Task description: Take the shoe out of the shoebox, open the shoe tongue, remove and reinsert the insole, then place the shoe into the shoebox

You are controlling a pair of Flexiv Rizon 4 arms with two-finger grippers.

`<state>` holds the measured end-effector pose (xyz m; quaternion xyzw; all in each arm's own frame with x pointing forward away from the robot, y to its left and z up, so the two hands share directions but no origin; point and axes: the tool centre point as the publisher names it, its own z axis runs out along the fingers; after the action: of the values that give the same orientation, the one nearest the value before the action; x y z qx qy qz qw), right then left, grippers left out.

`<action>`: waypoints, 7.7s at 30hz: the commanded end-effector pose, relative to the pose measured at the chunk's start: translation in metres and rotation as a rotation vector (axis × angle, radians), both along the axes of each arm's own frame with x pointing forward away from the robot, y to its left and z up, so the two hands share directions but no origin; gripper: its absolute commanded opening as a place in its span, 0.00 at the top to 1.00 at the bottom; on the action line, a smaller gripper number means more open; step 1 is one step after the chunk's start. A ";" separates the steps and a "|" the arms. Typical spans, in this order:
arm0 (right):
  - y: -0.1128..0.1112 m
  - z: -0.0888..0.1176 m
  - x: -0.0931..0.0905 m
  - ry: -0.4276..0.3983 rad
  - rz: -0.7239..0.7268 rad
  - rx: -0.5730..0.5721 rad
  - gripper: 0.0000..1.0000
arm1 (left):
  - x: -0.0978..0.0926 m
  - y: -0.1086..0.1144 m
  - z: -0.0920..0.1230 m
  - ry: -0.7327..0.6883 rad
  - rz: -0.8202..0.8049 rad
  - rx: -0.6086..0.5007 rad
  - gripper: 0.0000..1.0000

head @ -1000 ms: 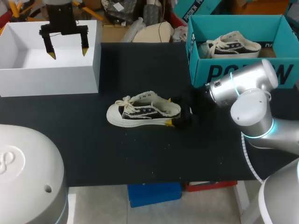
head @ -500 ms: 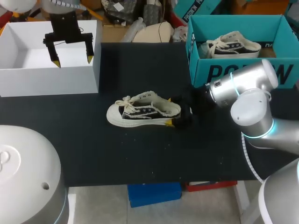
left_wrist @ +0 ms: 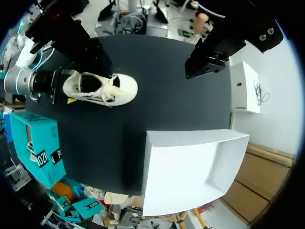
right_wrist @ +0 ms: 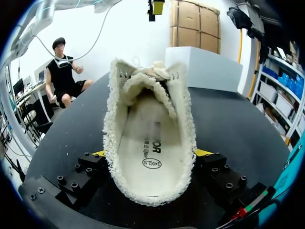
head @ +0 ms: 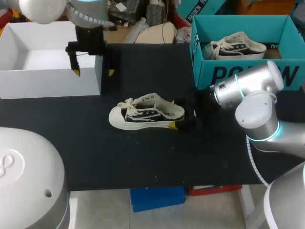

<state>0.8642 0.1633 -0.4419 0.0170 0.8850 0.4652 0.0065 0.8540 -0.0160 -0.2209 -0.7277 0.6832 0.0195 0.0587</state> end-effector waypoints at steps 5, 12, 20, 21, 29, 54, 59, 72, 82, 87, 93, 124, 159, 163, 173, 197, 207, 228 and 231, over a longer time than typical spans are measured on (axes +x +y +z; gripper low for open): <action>0.004 -0.010 -0.001 0.001 -0.003 -0.003 1.00 | -0.026 -0.079 -0.019 -0.061 -0.104 0.115 0.00; 0.004 -0.010 -0.001 0.001 -0.003 -0.003 1.00 | -0.026 -0.106 -0.040 -0.045 0.016 0.121 0.00; 0.004 -0.010 -0.001 0.001 -0.003 -0.003 1.00 | -0.017 -0.130 -0.067 0.015 0.007 0.128 0.00; 0.004 -0.010 -0.001 0.001 -0.003 -0.003 1.00 | -0.017 -0.134 -0.070 0.022 -0.005 0.132 0.00; 0.004 -0.010 -0.001 0.001 -0.003 -0.003 1.00 | -0.011 -0.155 -0.098 0.034 -0.086 0.229 0.00; 0.004 -0.010 -0.001 0.001 -0.003 -0.003 1.00 | 0.000 -0.149 -0.156 0.088 -0.165 0.400 0.00; 0.004 -0.010 -0.001 0.001 -0.003 -0.003 1.00 | 0.002 -0.142 -0.157 0.088 -0.175 0.413 0.19; 0.004 -0.010 -0.001 0.001 -0.003 -0.003 1.00 | 0.002 -0.135 -0.154 0.080 -0.178 0.408 1.00; 0.004 -0.010 -0.001 0.001 -0.003 -0.003 1.00 | 0.003 -0.138 -0.140 0.048 -0.169 0.370 1.00; 0.004 -0.010 -0.001 0.001 -0.003 -0.003 1.00 | 0.004 -0.132 -0.128 0.027 -0.151 0.341 1.00; 0.004 -0.010 -0.001 0.001 -0.003 -0.003 1.00 | 0.006 -0.110 -0.113 -0.014 -0.106 0.322 1.00; 0.004 -0.010 -0.001 0.001 -0.003 -0.003 1.00 | -0.002 -0.006 -0.124 0.018 0.046 0.347 0.00; 0.004 -0.010 -0.001 0.001 -0.003 -0.003 1.00 | -0.011 -0.053 -0.043 0.177 -1.183 -0.341 1.00; 0.004 -0.010 -0.001 0.001 -0.003 -0.003 1.00 | -0.018 -0.079 -0.041 0.174 -1.235 -0.308 1.00; 0.004 -0.010 -0.001 0.001 -0.003 -0.003 1.00 | -0.018 -0.079 -0.041 0.174 -1.235 -0.308 1.00; 0.004 -0.010 -0.001 0.001 -0.003 -0.003 1.00 | -0.017 -0.119 -0.044 0.109 -1.596 -0.348 1.00; 0.004 -0.010 -0.001 0.001 -0.003 -0.003 1.00 | -0.003 -0.133 -0.073 0.079 -1.581 -0.357 1.00; 0.004 -0.010 -0.001 0.001 -0.003 -0.003 1.00 | 0.016 -0.163 -0.137 0.191 -1.630 -0.454 1.00; 0.004 -0.010 -0.001 0.001 -0.003 -0.003 1.00 | 0.014 -0.164 -0.141 0.201 -1.634 -0.459 1.00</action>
<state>0.8641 0.1638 -0.4420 0.0171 0.8850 0.4652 0.0067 0.8644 -0.1751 -0.3555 0.0021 0.9837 -0.1055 -0.1457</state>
